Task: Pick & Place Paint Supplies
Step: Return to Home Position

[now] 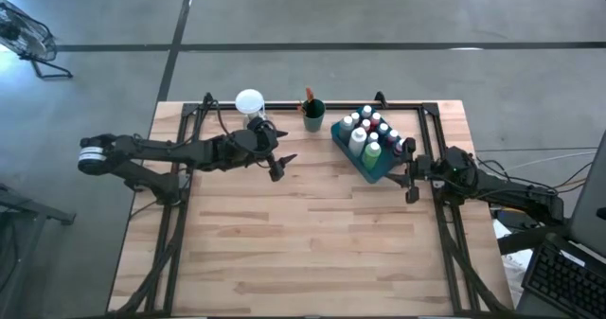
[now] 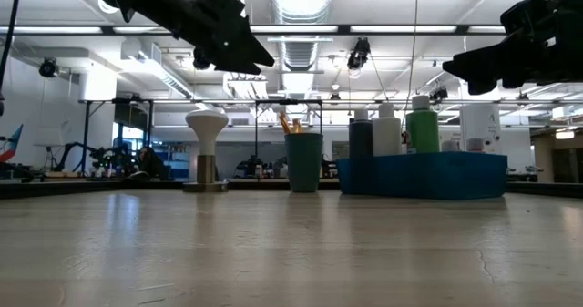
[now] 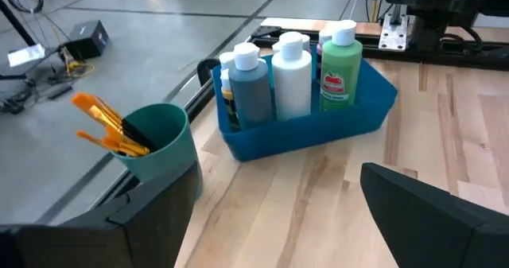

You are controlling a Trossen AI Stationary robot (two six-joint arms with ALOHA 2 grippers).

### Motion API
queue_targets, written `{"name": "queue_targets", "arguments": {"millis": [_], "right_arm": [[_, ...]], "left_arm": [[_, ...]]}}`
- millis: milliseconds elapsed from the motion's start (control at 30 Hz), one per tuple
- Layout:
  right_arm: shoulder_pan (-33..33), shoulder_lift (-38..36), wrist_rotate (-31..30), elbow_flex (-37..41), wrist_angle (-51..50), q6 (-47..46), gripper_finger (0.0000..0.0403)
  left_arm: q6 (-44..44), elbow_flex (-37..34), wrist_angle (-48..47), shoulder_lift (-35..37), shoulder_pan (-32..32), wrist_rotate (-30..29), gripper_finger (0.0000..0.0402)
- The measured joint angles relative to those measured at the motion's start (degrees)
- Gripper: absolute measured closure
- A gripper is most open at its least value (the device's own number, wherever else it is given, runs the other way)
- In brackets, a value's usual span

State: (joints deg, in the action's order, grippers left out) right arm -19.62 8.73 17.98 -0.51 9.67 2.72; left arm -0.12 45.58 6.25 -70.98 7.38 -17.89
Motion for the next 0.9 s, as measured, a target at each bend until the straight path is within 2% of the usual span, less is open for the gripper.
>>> {"name": "queue_targets", "arguments": {"millis": [133, 267, 467, 633, 900], "right_arm": [[0.0, 0.0, 0.0, 0.0, 0.0, 0.0, 0.0242], [0.0, 0.0, 0.0, 0.0, -0.1, -0.1, 0.0234], [0.0, 0.1, 0.0, 0.0, -0.2, -0.2, 0.0222], [0.0, 0.2, 0.0, 0.0, -0.3, -0.2, 0.0213], [0.0, 0.2, 0.0, 0.0, -0.2, -0.2, 0.0203]], "left_arm": [[-1.5, -0.2, -2.2, 1.7, 0.0, 0.2, 0.0046], [-9.0, -3.3, -1.9, 7.2, -0.7, 7.3, 0.0046], [1.0, -13.6, 6.9, 16.2, -3.9, 15.8, 0.0046], [5.8, -22.6, 14.3, 23.2, -7.9, 16.2, 0.0046], [7.4, -30.7, 14.2, 35.0, -10.7, 16.3, 0.0046]]}}
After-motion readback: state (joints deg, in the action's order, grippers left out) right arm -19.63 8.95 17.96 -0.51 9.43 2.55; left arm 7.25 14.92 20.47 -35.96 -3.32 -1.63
